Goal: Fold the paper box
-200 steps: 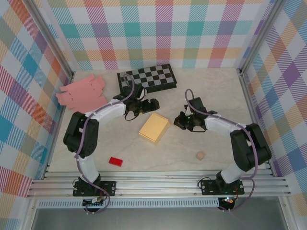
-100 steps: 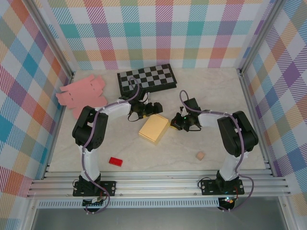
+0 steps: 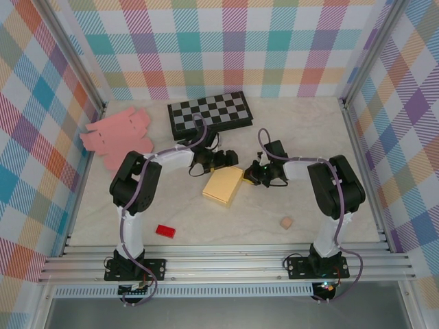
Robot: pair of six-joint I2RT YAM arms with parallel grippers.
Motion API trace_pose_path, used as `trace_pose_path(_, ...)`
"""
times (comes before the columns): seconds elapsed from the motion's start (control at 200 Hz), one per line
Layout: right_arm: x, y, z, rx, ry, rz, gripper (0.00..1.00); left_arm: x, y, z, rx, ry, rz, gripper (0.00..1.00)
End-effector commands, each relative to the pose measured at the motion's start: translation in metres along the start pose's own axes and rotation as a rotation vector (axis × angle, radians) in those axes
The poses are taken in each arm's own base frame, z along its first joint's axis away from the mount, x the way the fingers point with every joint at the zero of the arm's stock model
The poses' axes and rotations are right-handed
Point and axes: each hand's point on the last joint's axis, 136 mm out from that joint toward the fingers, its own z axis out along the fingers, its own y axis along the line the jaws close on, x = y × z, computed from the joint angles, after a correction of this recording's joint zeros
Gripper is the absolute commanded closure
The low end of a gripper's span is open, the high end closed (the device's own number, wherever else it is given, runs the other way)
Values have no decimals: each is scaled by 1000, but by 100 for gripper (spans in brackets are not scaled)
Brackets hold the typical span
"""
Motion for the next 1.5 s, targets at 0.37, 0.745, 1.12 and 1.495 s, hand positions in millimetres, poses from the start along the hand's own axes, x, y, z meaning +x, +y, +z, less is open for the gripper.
trace_pose_path(0.37, -6, 72, -1, -116, -4, -149, 100, 30, -102, 7, 195, 75, 90, 12)
trace_pose_path(0.745, -10, 16, -18, -2, -53, -19, 100, 16, -14, 0, -37, 54, -72, 12)
trace_pose_path(1.12, 22, -11, -50, 99, -39, 10, 100, -12, 19, -53, -79, -52, -122, 9)
trace_pose_path(1.495, 94, -6, -53, 103, 19, 30, 100, 58, 28, -67, -22, -26, -140, 9)
